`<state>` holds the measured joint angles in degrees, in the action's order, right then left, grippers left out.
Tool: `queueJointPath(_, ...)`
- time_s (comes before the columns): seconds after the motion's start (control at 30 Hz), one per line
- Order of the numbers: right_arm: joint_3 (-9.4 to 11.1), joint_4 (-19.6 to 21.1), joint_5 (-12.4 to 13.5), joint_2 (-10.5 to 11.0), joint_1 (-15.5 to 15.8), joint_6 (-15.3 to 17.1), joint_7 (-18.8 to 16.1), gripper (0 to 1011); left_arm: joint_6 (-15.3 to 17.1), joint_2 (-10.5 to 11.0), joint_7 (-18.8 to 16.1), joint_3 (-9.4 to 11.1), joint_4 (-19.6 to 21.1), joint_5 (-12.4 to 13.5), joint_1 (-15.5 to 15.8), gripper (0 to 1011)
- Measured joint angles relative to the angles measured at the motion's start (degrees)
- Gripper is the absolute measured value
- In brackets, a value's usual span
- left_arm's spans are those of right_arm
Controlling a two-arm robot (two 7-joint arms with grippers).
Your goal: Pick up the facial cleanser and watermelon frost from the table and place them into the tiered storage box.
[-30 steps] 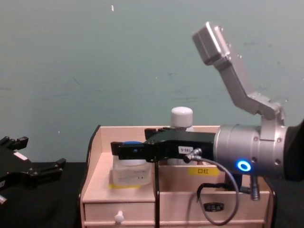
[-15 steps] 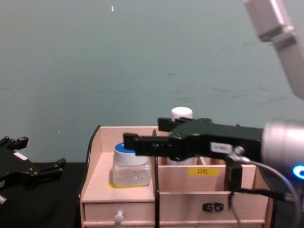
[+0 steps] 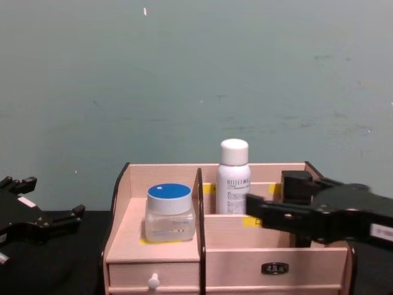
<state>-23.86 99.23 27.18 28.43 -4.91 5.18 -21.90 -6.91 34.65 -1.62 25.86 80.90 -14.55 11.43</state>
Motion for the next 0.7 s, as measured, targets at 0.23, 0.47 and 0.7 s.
queueJointPath(0.23,4.55,-0.65,-1.64,-1.07,3.13,-1.93,5.83,1003,0.0,0.0,0.0,0.0,0.0,0.0,0.0,1001)
queueJointPath(0.47,8.43,-2.27,-3.65,-3.13,4.29,-3.49,11.03,1002,0.0,0.0,0.0,0.0,0.0,0.0,0.0,1001)
queueJointPath(0.7,11.32,-5.14,-5.51,-5.4,3.57,-4.07,15.18,1002,0.0,0.0,0.0,0.0,0.0,0.0,0.0,1001)
